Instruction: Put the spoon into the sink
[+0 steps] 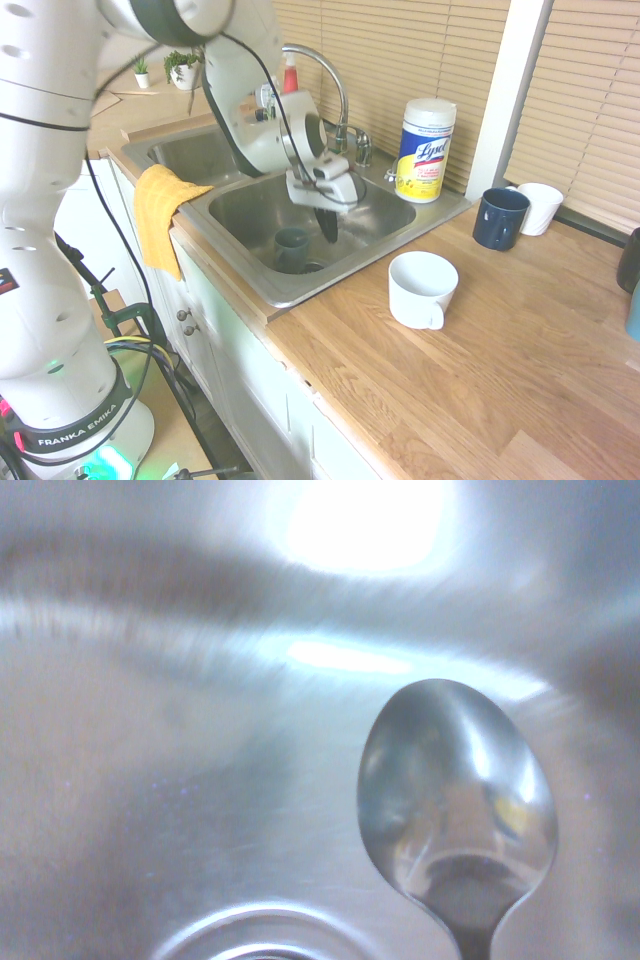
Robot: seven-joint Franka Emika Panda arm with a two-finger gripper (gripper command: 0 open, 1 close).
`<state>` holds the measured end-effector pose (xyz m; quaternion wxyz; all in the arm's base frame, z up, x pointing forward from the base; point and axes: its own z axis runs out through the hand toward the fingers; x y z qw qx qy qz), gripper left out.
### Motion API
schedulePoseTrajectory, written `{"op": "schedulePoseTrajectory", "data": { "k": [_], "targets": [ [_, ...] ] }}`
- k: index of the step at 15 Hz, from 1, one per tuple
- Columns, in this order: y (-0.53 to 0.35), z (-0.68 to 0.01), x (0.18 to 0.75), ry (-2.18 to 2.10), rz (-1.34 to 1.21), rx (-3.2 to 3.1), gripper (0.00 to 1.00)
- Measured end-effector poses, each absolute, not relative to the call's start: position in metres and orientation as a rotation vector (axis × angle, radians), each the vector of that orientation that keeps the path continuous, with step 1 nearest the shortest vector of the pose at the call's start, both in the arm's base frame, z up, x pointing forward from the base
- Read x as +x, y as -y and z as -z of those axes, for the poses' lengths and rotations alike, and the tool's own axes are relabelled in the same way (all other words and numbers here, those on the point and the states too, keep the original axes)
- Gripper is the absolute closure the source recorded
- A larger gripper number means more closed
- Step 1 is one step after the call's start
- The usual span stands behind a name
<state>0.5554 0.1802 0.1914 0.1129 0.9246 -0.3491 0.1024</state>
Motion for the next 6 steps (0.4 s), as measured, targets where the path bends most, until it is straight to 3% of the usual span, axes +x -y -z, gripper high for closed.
{"op": "schedulePoseTrajectory", "data": {
  "k": [1, 6],
  "targets": [
    [-0.1797, -0.1809, 0.5539, 1.024, -0.264, 2.711, 0.0],
    [-0.1723, -0.1796, 0.5575, 1.023, -0.228, 2.729, 0.0]
  ]
}}
